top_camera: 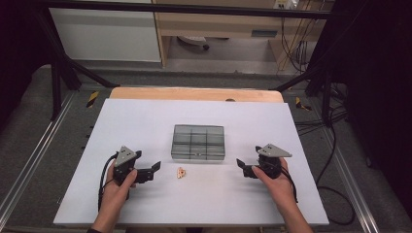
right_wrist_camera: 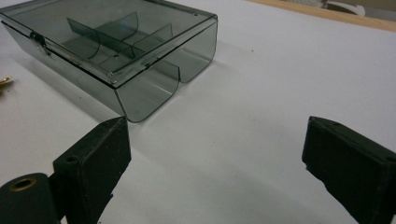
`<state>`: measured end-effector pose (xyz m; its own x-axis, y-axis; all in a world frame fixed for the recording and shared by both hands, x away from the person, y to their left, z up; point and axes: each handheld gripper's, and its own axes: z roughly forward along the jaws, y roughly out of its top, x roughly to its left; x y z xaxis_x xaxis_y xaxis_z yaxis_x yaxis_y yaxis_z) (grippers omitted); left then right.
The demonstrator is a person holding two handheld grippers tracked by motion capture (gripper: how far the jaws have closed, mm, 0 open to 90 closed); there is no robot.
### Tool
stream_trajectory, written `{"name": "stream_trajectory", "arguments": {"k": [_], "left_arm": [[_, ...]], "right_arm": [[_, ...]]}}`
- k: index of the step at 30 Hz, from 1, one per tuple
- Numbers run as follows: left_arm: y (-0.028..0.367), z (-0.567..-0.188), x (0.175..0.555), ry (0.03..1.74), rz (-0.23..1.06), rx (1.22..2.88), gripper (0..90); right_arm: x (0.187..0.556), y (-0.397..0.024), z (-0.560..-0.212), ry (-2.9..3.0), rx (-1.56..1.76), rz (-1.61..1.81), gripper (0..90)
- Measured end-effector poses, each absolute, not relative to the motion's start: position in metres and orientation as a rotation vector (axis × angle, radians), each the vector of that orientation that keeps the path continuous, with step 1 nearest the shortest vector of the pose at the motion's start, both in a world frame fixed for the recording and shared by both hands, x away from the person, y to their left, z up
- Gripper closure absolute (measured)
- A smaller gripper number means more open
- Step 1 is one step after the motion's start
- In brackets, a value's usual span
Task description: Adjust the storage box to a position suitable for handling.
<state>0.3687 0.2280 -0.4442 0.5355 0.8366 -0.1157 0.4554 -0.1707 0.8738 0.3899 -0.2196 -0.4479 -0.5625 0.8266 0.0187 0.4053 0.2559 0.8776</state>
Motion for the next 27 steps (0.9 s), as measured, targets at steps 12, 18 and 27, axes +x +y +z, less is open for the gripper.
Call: {"name": "stream_trajectory", "arguments": {"k": [12,18,27], "left_arm": [[0.226,-0.445,0.372,1.076,0.484,1.836,8.2],[0.233,-0.444,0.376,1.060,0.480,1.837,10.6],[0.242,-0.442,0.390,1.068,0.468,1.861,40.6]], "right_arm": [[0.393,-0.218,-0.454,2.124,1.175,1.180,5.9],[0.393,-0.218,-0.454,2.122,1.198,1.174,6.0],[0.400,-0.220,-0.453,2.109,1.220,1.174,9.8]]}}
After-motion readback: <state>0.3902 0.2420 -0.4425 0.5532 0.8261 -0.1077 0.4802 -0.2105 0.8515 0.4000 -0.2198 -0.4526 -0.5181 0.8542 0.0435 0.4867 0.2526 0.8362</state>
